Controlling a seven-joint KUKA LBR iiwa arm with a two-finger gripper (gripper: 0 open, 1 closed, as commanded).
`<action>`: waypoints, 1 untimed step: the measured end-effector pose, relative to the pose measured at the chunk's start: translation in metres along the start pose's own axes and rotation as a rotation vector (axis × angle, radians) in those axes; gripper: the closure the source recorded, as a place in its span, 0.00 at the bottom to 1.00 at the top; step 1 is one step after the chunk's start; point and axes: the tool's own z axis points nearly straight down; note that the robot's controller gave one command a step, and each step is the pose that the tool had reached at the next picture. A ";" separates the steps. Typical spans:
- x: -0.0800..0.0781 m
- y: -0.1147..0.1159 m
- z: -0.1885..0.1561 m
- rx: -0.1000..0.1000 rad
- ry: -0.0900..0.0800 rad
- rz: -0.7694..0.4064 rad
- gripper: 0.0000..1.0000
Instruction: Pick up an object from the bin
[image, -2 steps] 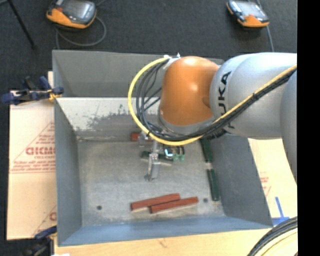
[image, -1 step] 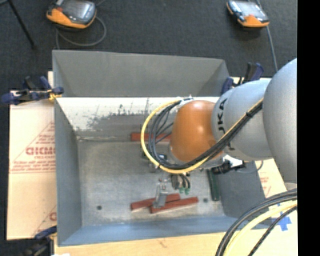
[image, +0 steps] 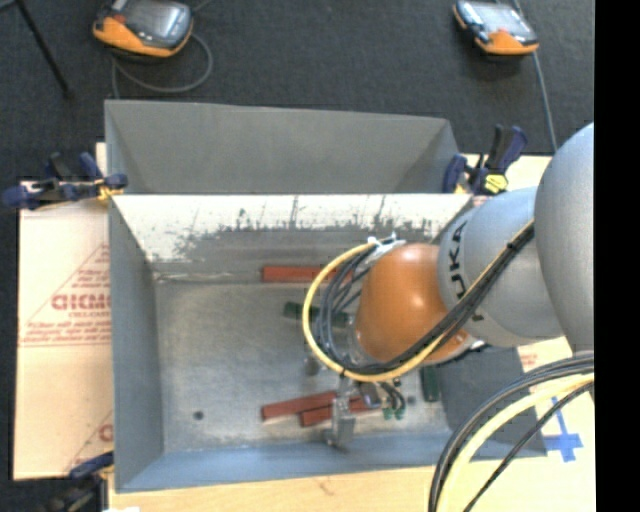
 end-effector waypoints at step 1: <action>0.000 0.001 0.000 -0.001 0.002 0.002 1.00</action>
Offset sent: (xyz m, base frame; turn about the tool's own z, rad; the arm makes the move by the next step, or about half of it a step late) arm 0.0000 0.0000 0.0000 0.0000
